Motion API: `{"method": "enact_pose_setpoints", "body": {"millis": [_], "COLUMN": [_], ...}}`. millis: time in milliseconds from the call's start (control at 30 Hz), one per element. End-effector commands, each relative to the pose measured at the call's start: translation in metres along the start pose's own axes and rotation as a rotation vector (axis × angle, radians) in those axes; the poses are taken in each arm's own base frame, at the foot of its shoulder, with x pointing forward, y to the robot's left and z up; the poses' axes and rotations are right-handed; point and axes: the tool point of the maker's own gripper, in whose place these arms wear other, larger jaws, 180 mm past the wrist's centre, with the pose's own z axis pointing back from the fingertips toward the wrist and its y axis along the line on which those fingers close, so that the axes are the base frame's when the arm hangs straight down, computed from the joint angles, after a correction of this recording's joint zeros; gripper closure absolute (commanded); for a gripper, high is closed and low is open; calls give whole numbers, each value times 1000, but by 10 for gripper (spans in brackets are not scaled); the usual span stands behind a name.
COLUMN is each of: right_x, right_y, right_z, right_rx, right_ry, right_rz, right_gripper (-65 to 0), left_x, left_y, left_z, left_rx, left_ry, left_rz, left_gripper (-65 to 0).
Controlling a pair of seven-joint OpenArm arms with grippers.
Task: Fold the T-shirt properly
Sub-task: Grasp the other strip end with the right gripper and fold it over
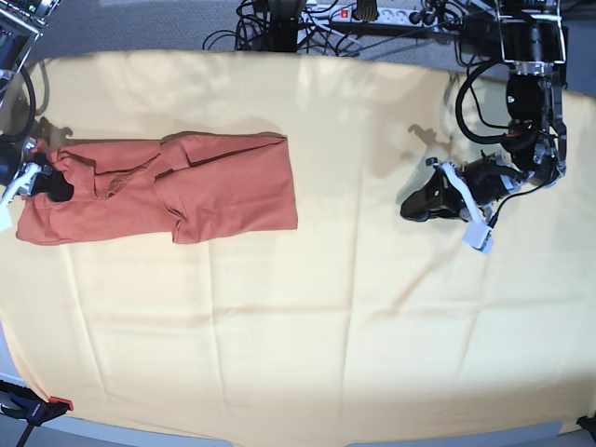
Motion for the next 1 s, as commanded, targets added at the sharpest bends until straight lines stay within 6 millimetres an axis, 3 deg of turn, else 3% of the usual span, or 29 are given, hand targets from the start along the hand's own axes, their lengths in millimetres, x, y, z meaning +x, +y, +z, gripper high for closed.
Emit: {"method": "enact_pose_setpoints", "body": {"millis": [0, 300, 400, 500, 800, 833, 933, 967], "right_x": [24, 29, 35, 32, -2, -4, -6, -6], "right_y": [9, 123, 152, 170, 234, 239, 256, 262], "right_z": [9, 3, -2, -20, -79, -84, -97, -101], "right_rx": [15, 205, 265, 314, 417, 419, 422, 428], "right_ry": [-63, -191, -264, -262, -122, -118, -133, -139], "right_rz": [55, 253, 252, 241, 321, 336, 383, 401], "right_gripper": [0, 0, 0, 0, 0, -68, -391, -457], "left_x": [20, 20, 20, 20, 20, 20, 20, 20], "left_y": [0, 0, 0, 0, 0, 0, 0, 0], "left_z": [5, 5, 6, 6, 6, 6, 6, 6], "left_rx": [-5, -4, -4, -3, -3, -3, -3, -3], "left_ry": [-50, -50, -49, -48, -48, -48, -49, -48], "left_rz": [-29, -31, -30, -30, -30, -30, -30, -30], "left_gripper": [0, 0, 0, 0, 0, 0, 0, 0]}}
